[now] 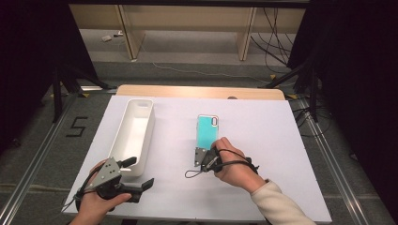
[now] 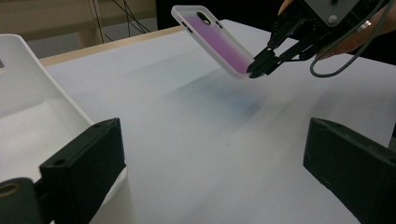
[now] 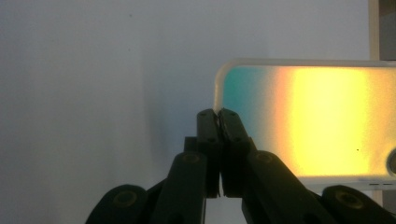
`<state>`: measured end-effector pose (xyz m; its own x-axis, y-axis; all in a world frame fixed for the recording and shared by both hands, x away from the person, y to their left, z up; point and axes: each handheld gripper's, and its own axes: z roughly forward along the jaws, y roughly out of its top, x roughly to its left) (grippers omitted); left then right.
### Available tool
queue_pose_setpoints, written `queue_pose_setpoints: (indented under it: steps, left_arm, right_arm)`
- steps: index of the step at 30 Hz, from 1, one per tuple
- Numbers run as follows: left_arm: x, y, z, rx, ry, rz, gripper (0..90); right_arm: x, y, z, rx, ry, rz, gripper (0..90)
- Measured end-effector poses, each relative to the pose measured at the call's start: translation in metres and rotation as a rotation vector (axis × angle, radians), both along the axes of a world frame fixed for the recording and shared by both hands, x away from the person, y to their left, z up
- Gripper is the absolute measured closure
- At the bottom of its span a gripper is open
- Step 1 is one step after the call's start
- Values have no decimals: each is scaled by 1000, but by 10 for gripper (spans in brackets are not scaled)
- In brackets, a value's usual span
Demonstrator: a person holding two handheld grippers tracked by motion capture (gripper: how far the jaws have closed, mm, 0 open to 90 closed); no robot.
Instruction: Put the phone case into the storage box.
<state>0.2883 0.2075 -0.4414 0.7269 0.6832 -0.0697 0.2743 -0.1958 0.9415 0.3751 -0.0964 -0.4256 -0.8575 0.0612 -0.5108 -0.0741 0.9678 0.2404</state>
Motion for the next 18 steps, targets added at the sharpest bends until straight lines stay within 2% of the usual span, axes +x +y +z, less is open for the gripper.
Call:
queue_pose_setpoints:
  steps: [4, 6, 7, 8, 10, 13, 18]
  left_arm:
    - [2, 0, 1, 7, -14, -6, 52]
    - [2, -2, 1, -4, 0, 5, 54]
    - [3, -1, 2, 3, -11, -3, 54]
    - [3, -2, 2, -4, -2, 5, 55]
    - [6, -4, 3, 0, -6, 5, 61]
    - [9, -7, 4, -18, 20, 14, 73]
    - [22, -14, 10, -32, 31, 19, 106]
  right_arm:
    - [-3, 1, -1, 3, -7, 4, 890]
    - [-3, 0, -1, -3, -9, 8, 890]
    - [-1, 0, -1, -15, -21, 35, 890]
    - [-3, 1, -1, -5, -7, 5, 890]
    - [-2, 1, -1, -11, -15, 20, 890]
    - [-3, 1, -1, -9, -13, 19, 890]
    - [-4, 1, -1, 7, -9, 10, 890]
